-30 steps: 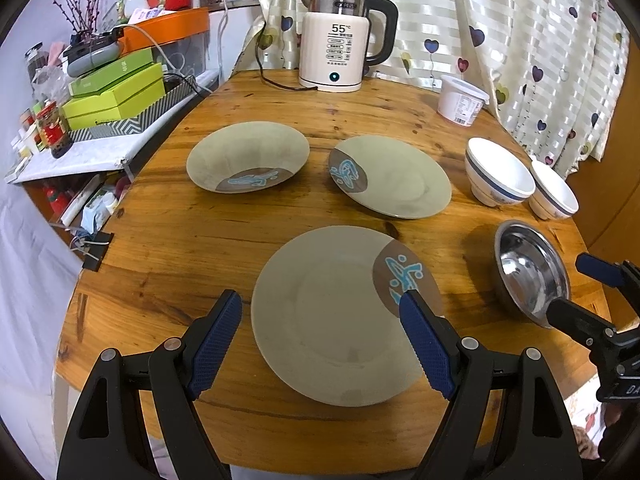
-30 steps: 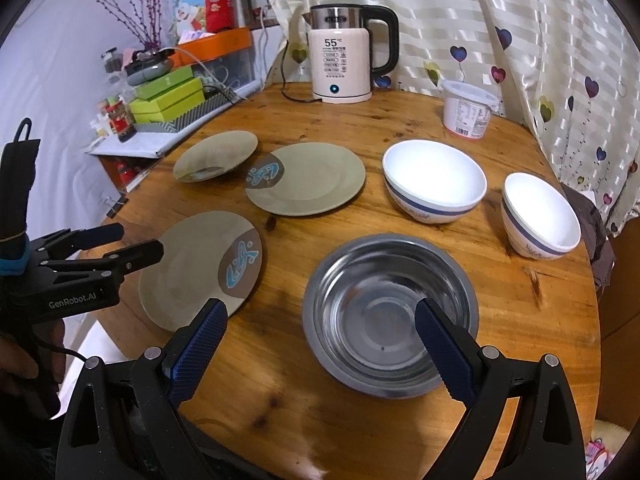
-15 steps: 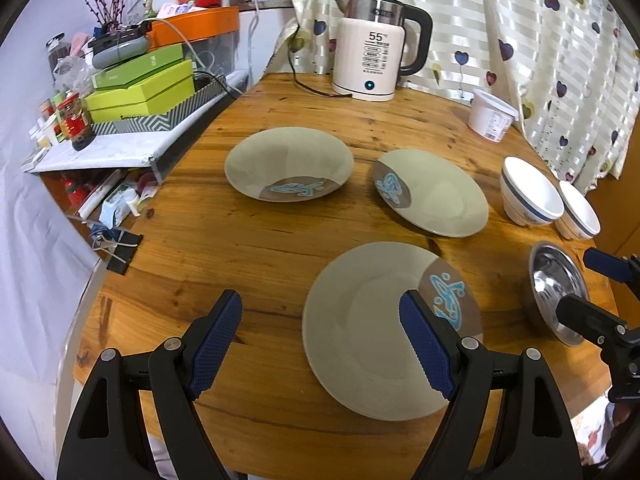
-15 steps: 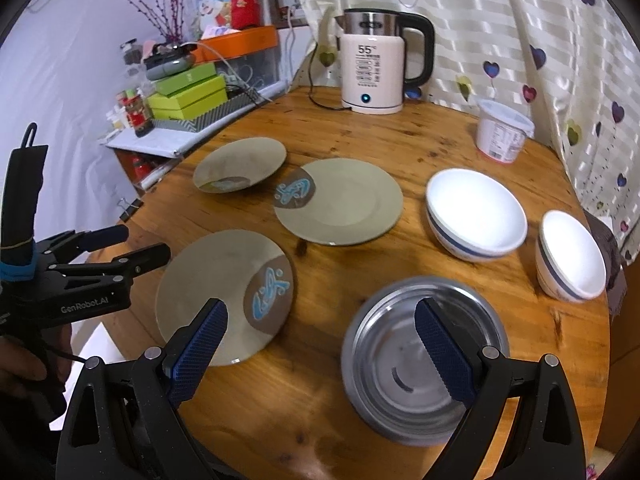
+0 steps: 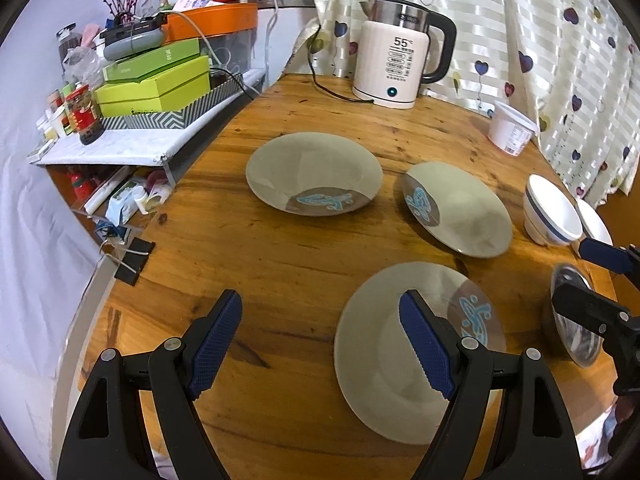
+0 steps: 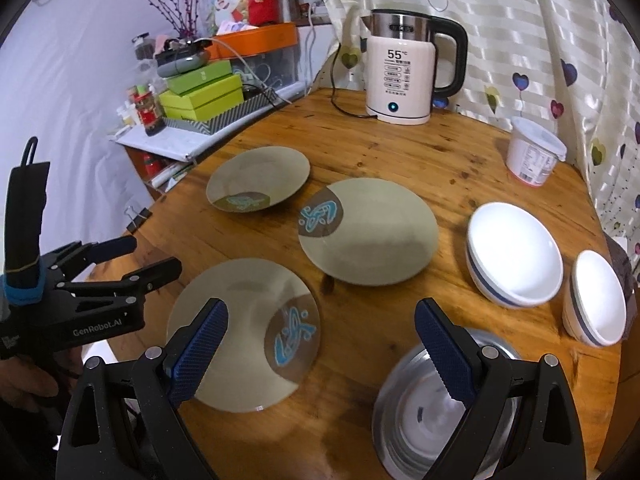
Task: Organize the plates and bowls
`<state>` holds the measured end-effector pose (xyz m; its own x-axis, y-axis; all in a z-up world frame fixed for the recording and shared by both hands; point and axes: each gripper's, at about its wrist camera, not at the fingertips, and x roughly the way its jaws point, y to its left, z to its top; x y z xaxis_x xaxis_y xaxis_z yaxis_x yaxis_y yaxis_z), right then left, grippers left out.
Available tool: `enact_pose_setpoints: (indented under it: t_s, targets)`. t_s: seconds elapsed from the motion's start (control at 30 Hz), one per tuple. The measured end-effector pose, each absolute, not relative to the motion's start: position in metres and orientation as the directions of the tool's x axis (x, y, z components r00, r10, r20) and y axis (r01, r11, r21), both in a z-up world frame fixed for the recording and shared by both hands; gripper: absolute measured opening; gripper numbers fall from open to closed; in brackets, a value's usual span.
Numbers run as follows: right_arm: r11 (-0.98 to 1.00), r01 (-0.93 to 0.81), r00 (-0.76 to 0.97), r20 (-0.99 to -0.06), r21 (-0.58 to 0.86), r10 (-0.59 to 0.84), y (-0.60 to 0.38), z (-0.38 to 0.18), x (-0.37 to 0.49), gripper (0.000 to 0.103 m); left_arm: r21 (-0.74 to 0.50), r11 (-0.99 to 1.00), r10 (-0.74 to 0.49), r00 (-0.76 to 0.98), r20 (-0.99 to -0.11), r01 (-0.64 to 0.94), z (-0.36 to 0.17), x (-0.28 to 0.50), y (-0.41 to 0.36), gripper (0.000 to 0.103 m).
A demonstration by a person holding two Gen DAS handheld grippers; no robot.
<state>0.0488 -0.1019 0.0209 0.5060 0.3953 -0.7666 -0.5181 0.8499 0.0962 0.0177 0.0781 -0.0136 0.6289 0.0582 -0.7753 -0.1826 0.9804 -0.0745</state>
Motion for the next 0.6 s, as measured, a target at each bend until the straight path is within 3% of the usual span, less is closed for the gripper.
enact_pose_setpoints:
  t_s: [0.27, 0.37, 0.6]
  targets:
    - [0.836, -0.538, 0.486, -0.769, 0.111, 0.415, -0.083, 0.025, 0.076, 0.094, -0.111, 0.973, 0.046, 0.635, -0.771, -0.205, -0.014, 0.033, 0.099, 0.081]
    - [0.829, -0.547, 0.474, -0.773, 0.117, 0.422, -0.074, 0.026, 0.086, 0.082, -0.126, 0.968, 0.042, 0.636, -0.771, -0.217, -0.015, 0.040, 0.108, 0.081]
    - [0.816, -0.558, 0.436, -0.785, 0.148, 0.441, -0.055, 0.024, 0.110, 0.081, -0.176, 0.955, 0.017, 0.635, -0.772, -0.239, -0.019, 0.057, 0.132, 0.081]
